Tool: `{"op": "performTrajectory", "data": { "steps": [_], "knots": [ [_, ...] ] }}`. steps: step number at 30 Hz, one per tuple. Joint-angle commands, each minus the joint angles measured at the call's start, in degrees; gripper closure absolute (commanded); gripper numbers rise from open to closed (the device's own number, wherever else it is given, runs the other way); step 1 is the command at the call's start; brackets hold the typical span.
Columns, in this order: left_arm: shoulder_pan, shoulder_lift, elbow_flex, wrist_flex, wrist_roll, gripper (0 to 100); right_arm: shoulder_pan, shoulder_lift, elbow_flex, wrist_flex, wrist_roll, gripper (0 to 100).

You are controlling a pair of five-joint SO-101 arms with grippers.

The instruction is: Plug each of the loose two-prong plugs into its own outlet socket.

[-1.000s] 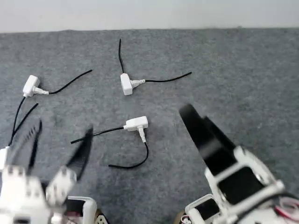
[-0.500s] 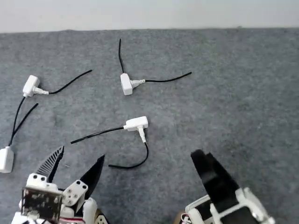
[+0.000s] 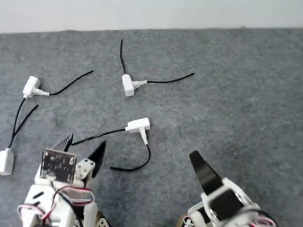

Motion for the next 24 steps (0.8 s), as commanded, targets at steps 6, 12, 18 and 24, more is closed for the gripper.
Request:
{"op": "performTrajectory", "data": {
  "steps": [6,12,18,24],
  "knots": [
    [0.0,-0.7,12.35,-12.84,-0.35,97,2.51,0.31,5.45,-0.4,-2.2,99.1],
    [0.0,-0.7,21.41,-13.98,-0.26,99,11.65,0.31,15.91,-3.3,-2.29,99.1],
    [0.18,-0.7,26.24,-14.33,0.0,99,26.95,0.31,31.82,-18.68,-3.87,99.1],
    [0.18,-0.7,31.96,-15.21,3.78,99,34.68,0.31,41.41,-30.46,-40.0,99.1]
  ]
}}
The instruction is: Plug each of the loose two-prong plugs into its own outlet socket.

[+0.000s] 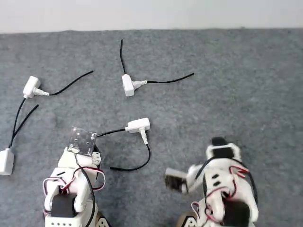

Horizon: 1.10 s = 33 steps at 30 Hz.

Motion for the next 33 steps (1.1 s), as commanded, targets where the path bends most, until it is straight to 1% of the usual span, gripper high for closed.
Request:
{"op": "performTrajectory", "data": {
  "steps": [1,3,4,7,9,11,13,15,22,25,33],
  "knots": [
    [0.18,-0.7,3.03,-3.25,5.45,99,2.33,-0.13,1.93,-5.14,-27.08,99.1],
    [0.18,-0.7,4.53,-4.92,7.47,99,1.27,-0.13,2.64,-5.14,-34.64,99.1],
    [0.18,-0.7,4.79,-5.36,8.0,99,0.57,-0.13,3.25,-5.49,-36.84,99.1],
    [0.18,-0.7,5.67,-5.36,8.26,99,-3.82,-0.13,6.33,-5.49,-41.49,99.1],
    [0.18,-0.7,7.08,-5.36,8.26,99,-7.96,-0.13,10.2,-5.58,-42.9,99.1],
    [0.18,-0.7,7.16,-4.92,8.26,99,-11.91,-0.13,14.59,-5.76,-43.08,99.1],
    [0.18,-0.7,7.08,-3.52,8.26,99,-14.64,-0.04,17.67,-8.66,-42.9,99.1],
    [0.18,-0.62,7.08,-2.46,8.26,99,-14.81,0.04,18.2,-9.54,-42.99,99.1],
    [0.18,-0.62,7.08,0.18,8.0,99,-14.81,0.04,18.2,-7.52,-42.99,99.0],
    [0.09,-0.62,7.08,3.6,7.91,99,-14.81,0.04,18.2,-7.16,-43.16,99.0],
    [-0.18,-0.62,7.08,3.96,7.91,99,-15.34,0.04,18.2,7.16,-43.08,99.0]
  ]
}}
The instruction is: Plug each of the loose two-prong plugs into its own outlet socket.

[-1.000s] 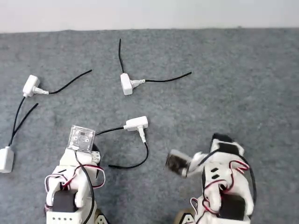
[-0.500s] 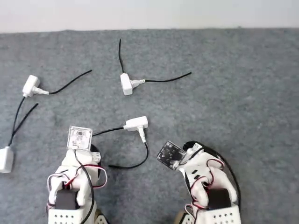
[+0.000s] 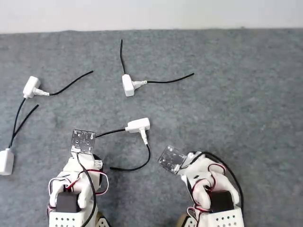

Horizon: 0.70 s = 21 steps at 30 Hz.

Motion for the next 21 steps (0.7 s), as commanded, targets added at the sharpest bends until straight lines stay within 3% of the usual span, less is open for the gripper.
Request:
{"op": "performTrajectory", "data": {
  "steps": [1,8,15,17,21],
  "knots": [
    [-0.18,-0.62,-0.48,0.26,0.44,99,-0.4,-0.57,0.88,5.05,-0.62,99.0],
    [-0.18,-0.62,-0.48,0.26,0.44,99,-0.13,-0.66,0.88,10.86,-0.44,99.0],
    [-0.18,-0.62,-0.48,0.26,0.44,99,-1.98,-0.66,0.88,9.54,-1.32,99.0],
    [-0.18,-0.62,-0.48,0.26,0.44,99,-2.33,-0.66,0.88,9.45,-6.77,99.0],
    [-0.18,-0.62,-0.48,0.26,0.44,99,-2.07,-0.66,0.88,5.05,-27.43,99.0]
  ]
}}
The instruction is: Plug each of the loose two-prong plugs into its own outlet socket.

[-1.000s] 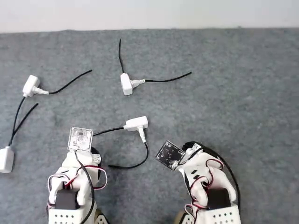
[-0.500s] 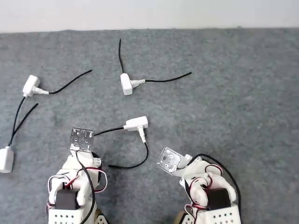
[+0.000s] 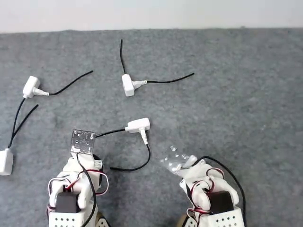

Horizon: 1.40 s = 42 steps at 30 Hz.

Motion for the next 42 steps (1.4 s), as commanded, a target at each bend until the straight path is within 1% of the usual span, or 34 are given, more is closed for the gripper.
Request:
{"op": "performTrajectory", "data": {
  "steps": [1,3,4,5,42],
  "knots": [
    [-0.18,-0.62,-0.48,0.26,0.44,99,-0.04,-0.22,0.88,-2.51,-19.78,99.0],
    [-0.18,-0.62,-0.48,0.26,0.44,99,-0.04,-0.22,0.88,-2.86,-29.1,99.0],
    [-0.18,-0.62,-0.48,0.26,0.44,99,-0.04,-0.22,0.88,-2.86,-32.26,99.0],
    [-0.18,-0.62,-0.48,0.26,0.44,99,-0.04,-0.22,0.88,-2.86,-33.49,99.0],
    [-0.18,-0.62,-0.48,0.26,0.44,99,-0.13,-0.13,0.88,-2.33,-32.97,99.0]
  ]
}}
